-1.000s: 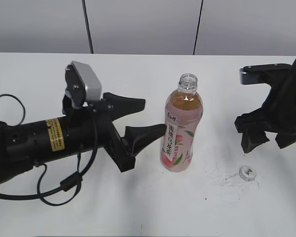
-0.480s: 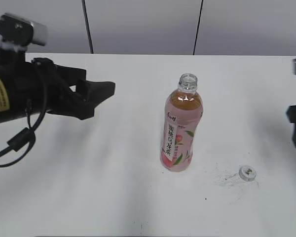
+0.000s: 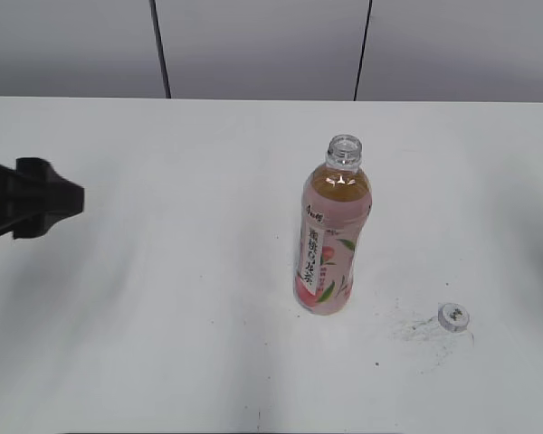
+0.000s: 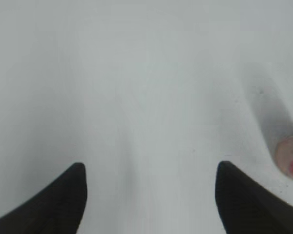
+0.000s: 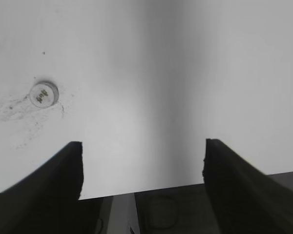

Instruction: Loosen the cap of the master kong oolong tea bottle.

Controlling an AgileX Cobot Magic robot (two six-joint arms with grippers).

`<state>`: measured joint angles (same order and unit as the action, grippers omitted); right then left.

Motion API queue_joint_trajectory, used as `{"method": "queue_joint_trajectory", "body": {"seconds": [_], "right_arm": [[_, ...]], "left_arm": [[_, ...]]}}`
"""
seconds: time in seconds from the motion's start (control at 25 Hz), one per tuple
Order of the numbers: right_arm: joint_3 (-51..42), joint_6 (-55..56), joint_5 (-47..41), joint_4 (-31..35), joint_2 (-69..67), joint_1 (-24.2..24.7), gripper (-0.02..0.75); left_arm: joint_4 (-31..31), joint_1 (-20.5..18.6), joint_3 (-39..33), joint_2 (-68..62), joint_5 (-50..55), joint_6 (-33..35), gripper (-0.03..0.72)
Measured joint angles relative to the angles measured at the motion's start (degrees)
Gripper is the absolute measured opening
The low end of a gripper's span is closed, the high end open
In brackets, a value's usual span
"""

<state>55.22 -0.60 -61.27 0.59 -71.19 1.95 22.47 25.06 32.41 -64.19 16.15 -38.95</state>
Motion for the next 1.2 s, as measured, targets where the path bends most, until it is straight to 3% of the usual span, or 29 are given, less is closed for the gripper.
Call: {"method": "queue_joint_trajectory", "body": {"seconds": [0.32, 0.72, 0.96, 1.2], "right_arm": [[-6.17, 1.05, -1.49, 0.46, 12.54, 0.00, 0.577], [-16.12, 2.01, -2.88, 0.64, 28.66, -0.46, 0.577], [-16.83, 0.08, -3.76, 0.46, 34.91, -3.21, 0.577], [-16.89, -1.95, -4.08, 0.39, 39.57, -4.66, 0.577]], "left_arm": [[-13.44, 0.00, 5.72, 12.28, 21.32, 16.74, 0.465], [-11.52, 0.00, 6.05, 33.55, 42.98, 23.28, 0.448], [-11.41, 0.00, 5.89, 46.69, 46.14, 24.89, 0.444], [-12.30, 0.00, 1.22, 58.75, 42.80, 25.62, 0.424]]}}
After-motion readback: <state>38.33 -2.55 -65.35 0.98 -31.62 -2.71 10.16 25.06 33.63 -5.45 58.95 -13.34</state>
